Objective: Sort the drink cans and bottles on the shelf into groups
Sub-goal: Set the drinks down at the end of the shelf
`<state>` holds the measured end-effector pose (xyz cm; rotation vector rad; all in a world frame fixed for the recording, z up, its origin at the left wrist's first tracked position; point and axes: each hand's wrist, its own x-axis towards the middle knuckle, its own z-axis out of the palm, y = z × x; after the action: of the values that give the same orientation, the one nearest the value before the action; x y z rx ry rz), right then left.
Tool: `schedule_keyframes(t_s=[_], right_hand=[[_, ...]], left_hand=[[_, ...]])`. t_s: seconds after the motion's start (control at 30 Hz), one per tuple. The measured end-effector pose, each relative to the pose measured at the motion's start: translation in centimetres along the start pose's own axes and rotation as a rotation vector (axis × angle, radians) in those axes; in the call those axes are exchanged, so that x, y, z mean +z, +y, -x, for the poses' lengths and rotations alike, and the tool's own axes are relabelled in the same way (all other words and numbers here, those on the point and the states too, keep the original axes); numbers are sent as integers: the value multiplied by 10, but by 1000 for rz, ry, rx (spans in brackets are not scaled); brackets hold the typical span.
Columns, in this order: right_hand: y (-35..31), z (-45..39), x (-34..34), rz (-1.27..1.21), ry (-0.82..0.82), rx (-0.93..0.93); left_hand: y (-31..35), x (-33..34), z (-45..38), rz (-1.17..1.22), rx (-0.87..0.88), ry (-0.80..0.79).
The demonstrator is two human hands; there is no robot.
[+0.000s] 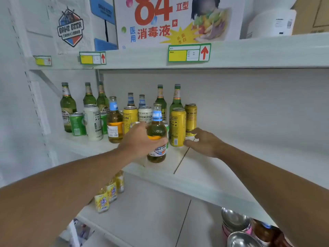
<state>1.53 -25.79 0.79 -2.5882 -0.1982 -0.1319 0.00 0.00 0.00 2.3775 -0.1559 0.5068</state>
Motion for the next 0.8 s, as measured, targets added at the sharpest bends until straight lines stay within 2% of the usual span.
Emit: schedule_keyframes(t_s=[0.23,0.37,0.8], right_hand=[[-21,-28,12,-307,106,48],[-26,-52,22,-431,191,30],[-9,-97,51,-484,311,20]], left_hand=[[-10,17,-5,206,-54,21],[-12,22,-9,180,-92,0],[-16,22,-11,247,-125,-8]])
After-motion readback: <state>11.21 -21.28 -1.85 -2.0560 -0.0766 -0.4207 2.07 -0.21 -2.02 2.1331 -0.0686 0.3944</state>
